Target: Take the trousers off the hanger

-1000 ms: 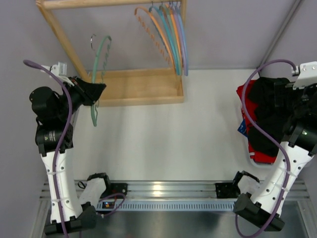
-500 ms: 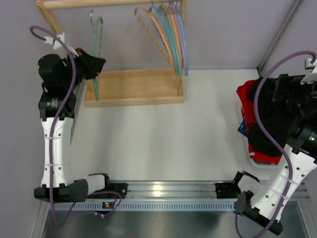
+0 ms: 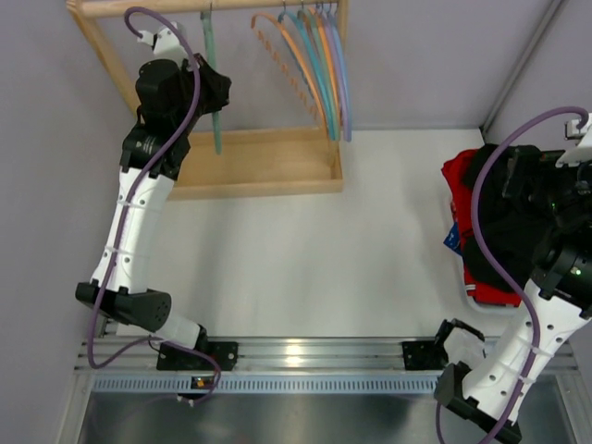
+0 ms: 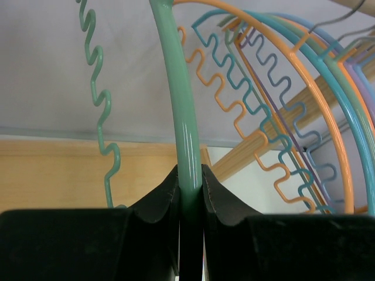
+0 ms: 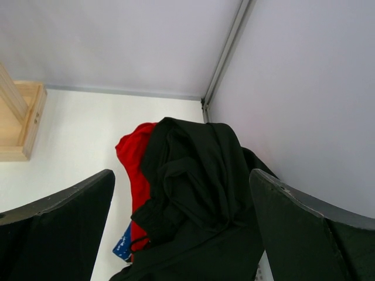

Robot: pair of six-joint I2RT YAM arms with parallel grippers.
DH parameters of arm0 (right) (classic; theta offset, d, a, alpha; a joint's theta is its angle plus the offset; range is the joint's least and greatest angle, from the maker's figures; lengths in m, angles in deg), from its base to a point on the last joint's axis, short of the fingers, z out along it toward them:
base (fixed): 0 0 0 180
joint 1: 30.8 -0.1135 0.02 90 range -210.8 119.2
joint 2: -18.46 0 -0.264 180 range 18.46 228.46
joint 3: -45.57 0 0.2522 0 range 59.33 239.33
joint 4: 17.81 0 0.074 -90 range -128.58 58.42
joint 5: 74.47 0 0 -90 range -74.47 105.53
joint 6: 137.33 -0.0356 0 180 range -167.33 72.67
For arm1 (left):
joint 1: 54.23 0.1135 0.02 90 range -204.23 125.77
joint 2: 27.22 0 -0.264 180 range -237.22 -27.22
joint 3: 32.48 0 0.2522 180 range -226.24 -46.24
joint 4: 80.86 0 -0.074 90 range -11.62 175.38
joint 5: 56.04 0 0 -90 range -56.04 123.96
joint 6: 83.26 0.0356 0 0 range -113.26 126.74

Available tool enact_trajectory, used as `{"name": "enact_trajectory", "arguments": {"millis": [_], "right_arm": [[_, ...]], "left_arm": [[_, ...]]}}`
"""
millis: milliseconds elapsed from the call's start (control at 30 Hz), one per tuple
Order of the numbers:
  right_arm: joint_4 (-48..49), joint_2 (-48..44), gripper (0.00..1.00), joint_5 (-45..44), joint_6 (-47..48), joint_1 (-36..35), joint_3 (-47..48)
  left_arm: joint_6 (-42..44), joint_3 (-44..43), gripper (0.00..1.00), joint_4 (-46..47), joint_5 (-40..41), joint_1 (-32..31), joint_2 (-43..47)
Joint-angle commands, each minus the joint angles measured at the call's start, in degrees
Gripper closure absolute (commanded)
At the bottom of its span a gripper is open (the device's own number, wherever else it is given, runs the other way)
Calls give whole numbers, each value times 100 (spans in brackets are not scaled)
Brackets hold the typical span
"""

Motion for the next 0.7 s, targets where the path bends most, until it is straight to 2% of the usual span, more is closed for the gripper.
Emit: {"name": "enact_trajectory", "arguments": {"millis": [0,133,667], "right_arm": [[97,-90,1,58,-99,52,-42],[114,-108,1,85,-151,51,-51],[114,-143,1,23,-90,60,-139]], "left_arm": [[109,-640,100,557,493,-164,-104],[101,-816,100,557,749,-288,-376],[276,-983,100,680,740,-815,-1115]]}}
